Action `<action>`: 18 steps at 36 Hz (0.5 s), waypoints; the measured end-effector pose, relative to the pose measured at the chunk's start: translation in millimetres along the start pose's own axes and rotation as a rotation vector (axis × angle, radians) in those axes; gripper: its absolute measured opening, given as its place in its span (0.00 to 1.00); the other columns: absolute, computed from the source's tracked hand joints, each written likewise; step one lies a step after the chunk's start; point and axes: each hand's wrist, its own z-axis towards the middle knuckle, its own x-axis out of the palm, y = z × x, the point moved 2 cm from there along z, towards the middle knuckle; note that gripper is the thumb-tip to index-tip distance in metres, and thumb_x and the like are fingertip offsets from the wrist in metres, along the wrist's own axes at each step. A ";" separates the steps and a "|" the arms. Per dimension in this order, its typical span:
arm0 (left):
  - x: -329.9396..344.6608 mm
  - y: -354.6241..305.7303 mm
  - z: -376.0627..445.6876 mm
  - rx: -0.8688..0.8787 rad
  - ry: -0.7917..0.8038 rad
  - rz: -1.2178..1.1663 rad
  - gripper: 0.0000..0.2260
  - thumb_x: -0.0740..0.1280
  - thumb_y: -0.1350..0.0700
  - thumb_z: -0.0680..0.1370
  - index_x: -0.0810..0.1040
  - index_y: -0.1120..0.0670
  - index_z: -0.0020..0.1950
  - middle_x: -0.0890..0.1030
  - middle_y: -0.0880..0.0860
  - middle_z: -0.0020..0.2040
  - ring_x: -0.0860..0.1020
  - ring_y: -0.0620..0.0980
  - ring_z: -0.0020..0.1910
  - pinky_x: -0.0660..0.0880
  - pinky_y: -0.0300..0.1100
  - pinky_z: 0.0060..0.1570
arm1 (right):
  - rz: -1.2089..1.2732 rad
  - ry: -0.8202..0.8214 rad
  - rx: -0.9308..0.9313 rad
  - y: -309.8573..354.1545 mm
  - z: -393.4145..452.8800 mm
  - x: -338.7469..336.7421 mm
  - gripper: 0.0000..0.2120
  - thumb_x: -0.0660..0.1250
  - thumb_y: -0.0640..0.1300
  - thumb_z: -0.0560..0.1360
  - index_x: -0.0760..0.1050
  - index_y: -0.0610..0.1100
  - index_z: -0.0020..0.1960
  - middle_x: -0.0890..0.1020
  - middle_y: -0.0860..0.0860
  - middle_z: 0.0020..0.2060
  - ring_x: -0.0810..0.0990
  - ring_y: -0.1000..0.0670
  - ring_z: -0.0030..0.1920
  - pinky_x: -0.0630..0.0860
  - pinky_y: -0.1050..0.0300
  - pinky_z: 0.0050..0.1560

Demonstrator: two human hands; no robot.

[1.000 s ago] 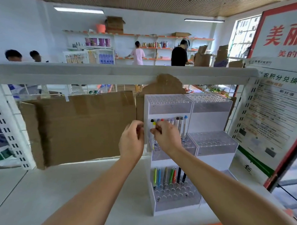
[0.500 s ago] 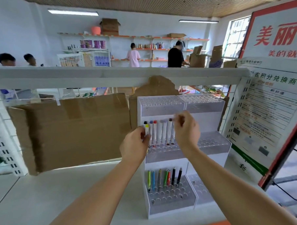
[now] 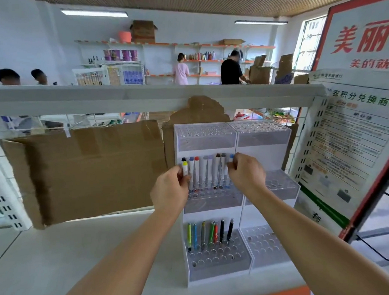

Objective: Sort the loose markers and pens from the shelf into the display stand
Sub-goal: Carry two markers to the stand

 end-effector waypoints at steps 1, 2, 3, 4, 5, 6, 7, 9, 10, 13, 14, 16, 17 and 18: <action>-0.1 -0.4 -0.6 0.000 0.004 -0.001 0.08 0.64 0.52 0.79 0.69 0.50 0.42 0.73 0.48 0.38 0.69 0.49 0.38 0.60 0.39 0.28 | -0.034 0.002 -0.011 1.2 0.3 -0.4 0.07 0.59 0.46 0.79 0.71 0.44 0.45 0.75 0.50 0.37 0.73 0.47 0.37 0.67 0.57 0.35; 0.0 -0.2 -0.8 0.000 0.007 0.000 0.07 0.64 0.52 0.79 0.70 0.51 0.43 0.73 0.48 0.39 0.69 0.48 0.38 0.61 0.39 0.29 | -0.063 0.007 -0.016 2.4 0.3 -0.4 0.06 0.59 0.45 0.79 0.71 0.44 0.46 0.74 0.50 0.37 0.73 0.46 0.37 0.67 0.56 0.36; 0.7 0.0 -0.7 -0.004 0.010 0.000 0.07 0.65 0.52 0.79 0.70 0.51 0.43 0.73 0.48 0.39 0.70 0.49 0.39 0.62 0.40 0.30 | -0.087 0.012 -0.021 3.5 0.2 -0.3 0.06 0.59 0.45 0.79 0.71 0.44 0.47 0.74 0.50 0.37 0.72 0.46 0.38 0.67 0.56 0.37; 1.3 0.8 -0.3 -0.008 0.013 -0.003 0.07 0.65 0.52 0.79 0.69 0.51 0.43 0.74 0.48 0.39 0.71 0.49 0.39 0.63 0.40 0.32 | -0.104 0.018 -0.025 4.4 0.4 0.0 0.05 0.58 0.44 0.79 0.71 0.44 0.48 0.74 0.50 0.37 0.72 0.46 0.38 0.67 0.56 0.37; 1.8 0.8 0.3 -0.014 0.018 -0.010 0.08 0.65 0.52 0.79 0.69 0.51 0.42 0.74 0.48 0.39 0.71 0.50 0.39 0.63 0.40 0.33 | -0.108 0.029 -0.025 4.9 0.7 0.5 0.05 0.59 0.43 0.80 0.71 0.44 0.50 0.74 0.50 0.38 0.73 0.46 0.38 0.68 0.56 0.37; 2.0 0.7 0.9 -0.021 0.023 -0.017 0.08 0.65 0.52 0.79 0.69 0.51 0.42 0.74 0.48 0.39 0.72 0.50 0.40 0.63 0.40 0.33 | -0.099 0.041 -0.023 5.1 0.8 0.3 0.04 0.59 0.43 0.80 0.71 0.44 0.51 0.74 0.50 0.38 0.73 0.46 0.38 0.68 0.55 0.38; 2.0 0.3 1.3 -0.028 0.026 -0.023 0.09 0.65 0.51 0.79 0.69 0.50 0.41 0.73 0.48 0.38 0.71 0.50 0.39 0.63 0.40 0.33 | -0.084 0.053 -0.019 4.7 0.8 0.4 0.05 0.59 0.44 0.80 0.71 0.44 0.53 0.76 0.50 0.39 0.74 0.46 0.39 0.70 0.55 0.38; 2.1 -0.3 0.9 -0.039 0.027 -0.030 0.09 0.65 0.51 0.79 0.69 0.50 0.41 0.73 0.47 0.38 0.71 0.50 0.39 0.62 0.40 0.32 | -0.056 0.067 -0.008 2.3 -2.6 -0.1 0.07 0.59 0.47 0.80 0.70 0.44 0.53 0.78 0.48 0.41 0.75 0.46 0.39 0.73 0.54 0.39; 2.5 0.5 0.7 -0.049 0.028 -0.028 0.09 0.65 0.51 0.79 0.69 0.50 0.41 0.73 0.47 0.38 0.71 0.50 0.39 0.62 0.40 0.31 | -0.048 0.055 0.000 1.1 -5.9 0.0 0.08 0.59 0.49 0.80 0.69 0.44 0.53 0.79 0.48 0.43 0.75 0.46 0.39 0.73 0.53 0.40; 3.9 4.1 -1.2 -0.092 0.040 -0.021 0.08 0.65 0.50 0.78 0.71 0.50 0.40 0.76 0.49 0.39 0.74 0.52 0.41 0.66 0.41 0.34 | -0.023 -0.081 -0.012 -1.8 -20.6 -1.9 0.10 0.60 0.52 0.80 0.68 0.45 0.53 0.77 0.49 0.46 0.73 0.48 0.39 0.70 0.55 0.39; 4.1 5.8 -3.0 -0.102 0.044 -0.024 0.07 0.65 0.51 0.78 0.73 0.50 0.42 0.78 0.49 0.40 0.75 0.52 0.42 0.67 0.41 0.35 | -0.012 -0.125 -0.035 -1.3 -26.2 -2.7 0.10 0.59 0.51 0.80 0.68 0.45 0.54 0.78 0.50 0.47 0.73 0.49 0.40 0.69 0.56 0.40; 3.3 7.6 -9.0 -0.113 0.044 -0.037 0.04 0.66 0.51 0.78 0.75 0.51 0.47 0.78 0.49 0.44 0.74 0.51 0.44 0.68 0.41 0.37 | 0.013 -0.167 -0.118 2.7 -36.6 -3.3 0.10 0.59 0.50 0.80 0.70 0.44 0.56 0.78 0.50 0.49 0.75 0.48 0.44 0.69 0.56 0.42; 2.0 8.4 -12.9 -0.116 0.042 -0.039 0.05 0.66 0.51 0.78 0.76 0.51 0.49 0.78 0.48 0.44 0.74 0.50 0.44 0.68 0.41 0.38 | 0.028 -0.170 -0.173 5.9 -41.7 -2.3 0.10 0.59 0.48 0.80 0.70 0.44 0.56 0.78 0.49 0.49 0.76 0.48 0.45 0.70 0.55 0.44; 0.6 9.8 -16.8 -0.119 0.040 -0.037 0.06 0.65 0.50 0.78 0.75 0.51 0.50 0.77 0.48 0.45 0.74 0.50 0.45 0.68 0.41 0.38 | 0.045 -0.169 -0.233 10.5 -47.4 -1.9 0.09 0.59 0.47 0.80 0.71 0.43 0.56 0.78 0.49 0.48 0.76 0.49 0.46 0.71 0.54 0.47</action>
